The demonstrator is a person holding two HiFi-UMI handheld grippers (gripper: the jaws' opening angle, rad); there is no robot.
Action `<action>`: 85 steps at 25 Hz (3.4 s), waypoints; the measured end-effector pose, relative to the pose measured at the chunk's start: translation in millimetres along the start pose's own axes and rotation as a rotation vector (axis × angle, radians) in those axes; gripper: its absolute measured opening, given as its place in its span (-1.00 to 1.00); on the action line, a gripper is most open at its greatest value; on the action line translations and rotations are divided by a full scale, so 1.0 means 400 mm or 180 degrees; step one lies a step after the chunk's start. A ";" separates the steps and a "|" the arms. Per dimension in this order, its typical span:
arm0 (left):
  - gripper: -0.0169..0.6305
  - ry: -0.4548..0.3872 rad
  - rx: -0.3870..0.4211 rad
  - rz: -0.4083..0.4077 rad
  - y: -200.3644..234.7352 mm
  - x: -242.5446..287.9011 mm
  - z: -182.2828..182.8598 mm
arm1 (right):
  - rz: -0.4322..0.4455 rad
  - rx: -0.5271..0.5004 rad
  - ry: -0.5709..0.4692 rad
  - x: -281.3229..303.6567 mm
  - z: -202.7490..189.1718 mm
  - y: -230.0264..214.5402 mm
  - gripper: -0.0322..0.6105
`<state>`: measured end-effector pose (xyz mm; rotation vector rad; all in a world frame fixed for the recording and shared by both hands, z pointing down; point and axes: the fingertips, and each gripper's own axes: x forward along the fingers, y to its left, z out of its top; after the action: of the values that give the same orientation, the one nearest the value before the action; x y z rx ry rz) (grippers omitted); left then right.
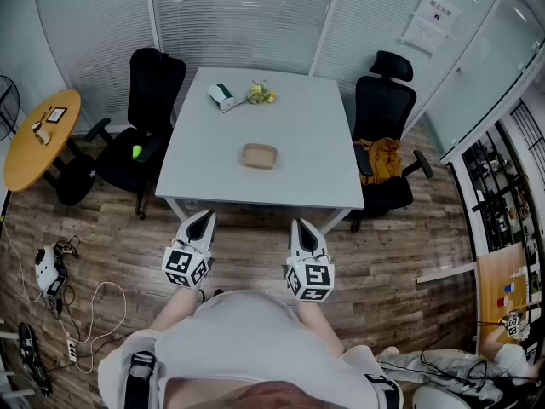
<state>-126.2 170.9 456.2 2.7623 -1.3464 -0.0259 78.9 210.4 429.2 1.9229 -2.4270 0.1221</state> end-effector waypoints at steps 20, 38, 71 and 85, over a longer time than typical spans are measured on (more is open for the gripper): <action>-0.92 0.0047 -0.0039 -0.0024 0.032 0.004 -0.013 | 0.0077 0.0030 0.0067 0.035 -0.015 0.036 -0.88; -0.92 0.0016 -0.0018 -0.0204 0.233 0.016 -0.034 | -0.0203 -0.0002 0.0099 0.157 -0.041 0.152 -0.88; -0.92 0.0123 0.0177 0.0091 0.294 0.690 -0.029 | 0.0204 0.0000 0.0118 0.721 -0.009 -0.339 -0.88; -0.92 0.0138 0.0102 -0.0139 0.391 0.814 -0.022 | -0.0080 0.0039 0.0202 0.834 -0.004 -0.369 -0.88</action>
<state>-47.8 -181.1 480.8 2.8011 -1.2876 0.0535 145.9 -146.5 463.3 1.9233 -2.3667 0.1945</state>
